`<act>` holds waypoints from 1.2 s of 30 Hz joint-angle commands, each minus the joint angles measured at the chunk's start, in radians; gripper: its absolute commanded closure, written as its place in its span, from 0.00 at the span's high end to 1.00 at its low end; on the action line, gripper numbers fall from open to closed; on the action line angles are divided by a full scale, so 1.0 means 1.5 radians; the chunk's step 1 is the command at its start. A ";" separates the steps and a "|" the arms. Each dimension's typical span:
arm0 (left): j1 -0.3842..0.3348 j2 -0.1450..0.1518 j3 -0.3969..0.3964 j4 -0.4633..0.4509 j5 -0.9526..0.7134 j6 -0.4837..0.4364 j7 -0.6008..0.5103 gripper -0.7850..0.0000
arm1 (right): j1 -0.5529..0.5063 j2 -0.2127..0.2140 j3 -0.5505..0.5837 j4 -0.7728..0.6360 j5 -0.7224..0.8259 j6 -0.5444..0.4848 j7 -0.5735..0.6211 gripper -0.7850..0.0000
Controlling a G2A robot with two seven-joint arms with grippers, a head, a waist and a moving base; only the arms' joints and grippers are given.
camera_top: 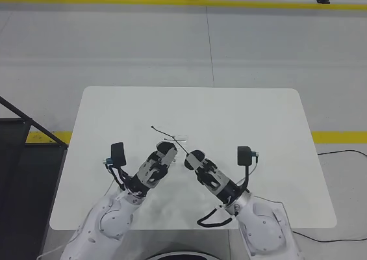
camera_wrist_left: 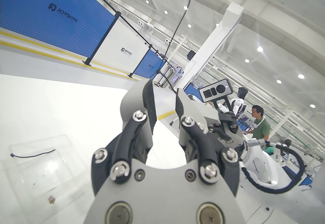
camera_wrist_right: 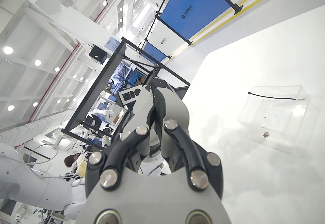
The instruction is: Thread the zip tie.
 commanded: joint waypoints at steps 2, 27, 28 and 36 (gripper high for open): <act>0.004 0.002 -0.011 0.008 -0.044 -0.019 -0.011 0.35 | 0.000 0.004 0.003 0.000 0.027 -0.006 0.016 0.00; -0.058 0.064 -0.087 0.036 -0.765 0.053 -0.717 1.00 | 0.097 0.040 0.048 0.066 0.406 0.071 0.387 0.00; -0.058 0.064 -0.087 0.036 -0.765 0.053 -0.717 1.00 | 0.097 0.040 0.048 0.066 0.406 0.071 0.387 0.00; -0.055 0.064 -0.081 0.024 -0.785 0.074 -0.718 1.00 | 0.095 0.040 0.044 0.064 0.407 0.072 0.380 0.00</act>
